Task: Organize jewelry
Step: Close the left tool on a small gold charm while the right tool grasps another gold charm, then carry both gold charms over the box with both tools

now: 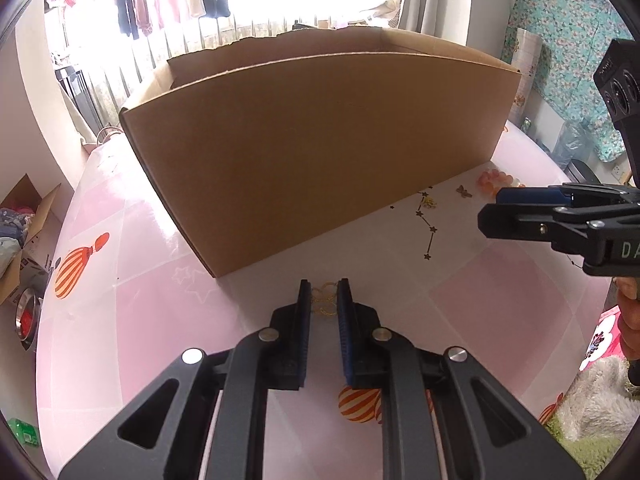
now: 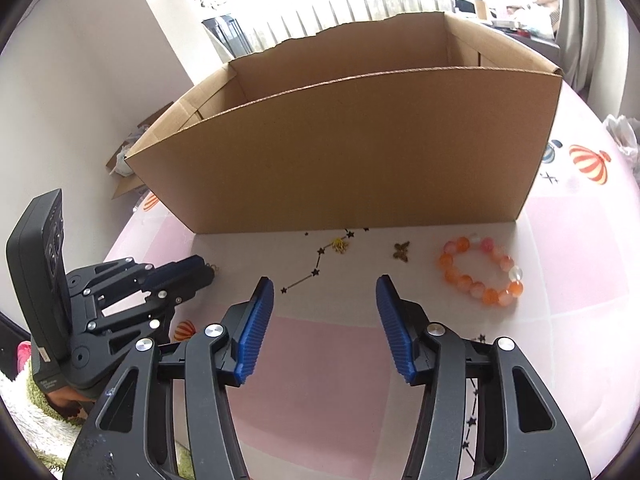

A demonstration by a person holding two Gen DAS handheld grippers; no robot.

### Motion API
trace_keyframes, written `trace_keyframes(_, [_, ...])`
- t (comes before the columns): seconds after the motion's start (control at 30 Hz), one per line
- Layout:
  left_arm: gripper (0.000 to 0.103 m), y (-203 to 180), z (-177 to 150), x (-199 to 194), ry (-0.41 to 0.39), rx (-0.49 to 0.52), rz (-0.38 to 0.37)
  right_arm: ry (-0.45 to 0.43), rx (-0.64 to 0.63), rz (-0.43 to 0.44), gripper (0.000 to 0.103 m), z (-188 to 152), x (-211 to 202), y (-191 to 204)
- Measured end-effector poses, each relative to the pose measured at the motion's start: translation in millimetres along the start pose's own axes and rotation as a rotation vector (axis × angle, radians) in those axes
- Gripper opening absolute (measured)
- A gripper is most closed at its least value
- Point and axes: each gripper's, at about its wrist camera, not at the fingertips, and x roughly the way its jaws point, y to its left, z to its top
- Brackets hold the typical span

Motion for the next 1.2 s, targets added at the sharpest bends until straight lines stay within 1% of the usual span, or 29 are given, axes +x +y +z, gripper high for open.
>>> trace_keyframes(0.23, [0.013,3.0,3.3,4.7,0.005,-0.008,-0.008,-0.019,-0.051,-0.029,0.032,12.3,16.3,8.6])
trace_keyframes(0.3, [0.013,2.7,3.2,5.6,0.005,-0.007,-0.010,-0.023,-0.061,-0.053,0.026,15.2,21.6,10.1])
trace_keyframes(0.37, [0.013,1.6,2.7,6.8,0.007,-0.008,-0.011,-0.022,-0.077,-0.076,0.023,18.1,28.7,11.0])
trace_keyframes(0.43, [0.013,2.2,2.5,7.7,0.008,-0.008,-0.012,-0.012,-0.096,-0.098,0.018,19.4,34.9,12.6])
trace_keyframes(0.53, [0.013,2.8,2.1,8.3,0.008,-0.007,-0.013,0.003,-0.118,-0.123,0.013,19.8,43.6,14.3])
trace_keyframes(0.63, [0.013,4.1,2.3,8.8,0.009,-0.009,-0.014,-0.003,-0.150,-0.150,0.009,19.5,48.2,17.8])
trace_keyframes(0.67, [0.013,4.7,2.2,9.6,0.010,-0.011,-0.015,-0.004,-0.163,-0.161,0.004,19.5,48.4,19.2])
trace_keyframes(0.7, [0.013,5.5,2.2,10.1,0.011,-0.013,-0.015,-0.001,-0.168,-0.161,0.001,19.6,48.8,20.0])
trace_keyframes(0.83, [0.013,7.2,2.2,12.5,0.014,-0.020,-0.017,-0.003,-0.140,-0.136,0.000,18.6,45.0,15.2])
trace_keyframes(0.93, [0.013,7.6,2.7,13.3,0.013,-0.021,-0.019,-0.010,-0.087,-0.091,0.000,19.9,37.0,6.2])
trace_keyframes(1.1, [0.013,7.2,2.4,11.7,0.003,-0.022,-0.020,-0.044,0.000,-0.019,0.000,24.3,10.9,-8.8])
trace_keyframes(1.2, [0.013,6.8,1.6,8.1,-0.007,-0.022,-0.020,-0.070,0.038,0.010,0.000,21.6,-11.8,-21.9])
